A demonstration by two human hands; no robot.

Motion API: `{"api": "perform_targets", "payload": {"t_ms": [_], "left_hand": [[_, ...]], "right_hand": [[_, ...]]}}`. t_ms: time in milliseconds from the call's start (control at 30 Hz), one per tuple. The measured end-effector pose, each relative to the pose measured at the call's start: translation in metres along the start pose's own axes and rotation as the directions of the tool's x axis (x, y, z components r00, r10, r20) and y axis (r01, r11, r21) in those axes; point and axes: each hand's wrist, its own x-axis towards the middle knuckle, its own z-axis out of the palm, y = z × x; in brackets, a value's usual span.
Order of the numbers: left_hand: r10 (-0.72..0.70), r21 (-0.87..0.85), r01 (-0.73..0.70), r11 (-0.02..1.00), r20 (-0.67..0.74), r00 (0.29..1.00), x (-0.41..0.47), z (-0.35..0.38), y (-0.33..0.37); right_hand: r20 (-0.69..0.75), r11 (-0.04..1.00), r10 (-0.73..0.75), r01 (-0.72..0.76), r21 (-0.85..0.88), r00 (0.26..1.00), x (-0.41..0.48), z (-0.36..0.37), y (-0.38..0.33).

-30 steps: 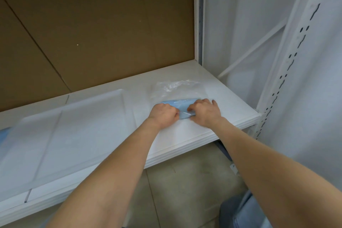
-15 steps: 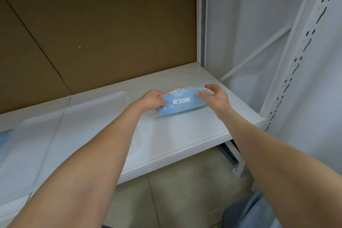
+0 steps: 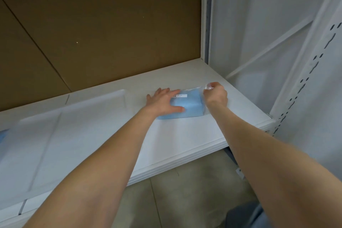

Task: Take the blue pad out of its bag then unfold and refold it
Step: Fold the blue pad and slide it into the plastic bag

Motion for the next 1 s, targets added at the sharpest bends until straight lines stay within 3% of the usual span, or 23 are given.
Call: {"api": "perform_targets", "payload": {"t_ms": [100, 300, 567, 700, 867, 933, 1000], "left_hand": [[-0.044, 0.015, 0.042, 0.999, 0.178, 0.983, 0.005, 0.01, 0.001], [-0.085, -0.004, 0.088, 0.996, 0.219, 0.972, 0.016, 0.025, 0.0], [-0.068, -0.102, 0.095, 0.99, 0.246, 0.967, 0.011, 0.03, 0.004], [-0.033, -0.115, 0.063, 0.991, 0.249, 0.968, 0.003, 0.029, 0.008], [-0.029, -0.057, 0.034, 0.998, 0.089, 0.996, -0.011, 0.021, 0.026], [-0.046, -0.148, 0.058, 0.987, 0.082, 0.996, -0.012, 0.017, 0.032], [-0.046, -0.396, 0.071, 0.915, 0.073, 0.996, -0.016, 0.01, 0.041]], "right_hand": [[0.097, 0.997, 0.002, 0.005, -0.073, 0.995, 0.004, 0.004, 0.003], [0.253, 0.992, 0.067, -0.036, -0.124, 0.965, 0.006, 0.002, 0.006], [0.476, 0.904, 0.218, -0.36, 0.229, 0.852, -0.003, -0.009, 0.007], [0.48, 0.872, 0.207, -0.383, 0.304, 0.852, -0.013, -0.016, 0.009], [0.48, 0.828, 0.218, -0.421, 0.371, 0.85, -0.027, -0.03, 0.003], [0.522, 0.765, 0.167, -0.444, 0.466, 0.836, -0.032, -0.039, 0.0], [0.514, 0.722, 0.118, -0.429, 0.543, 0.85, -0.036, -0.047, -0.001]]}}
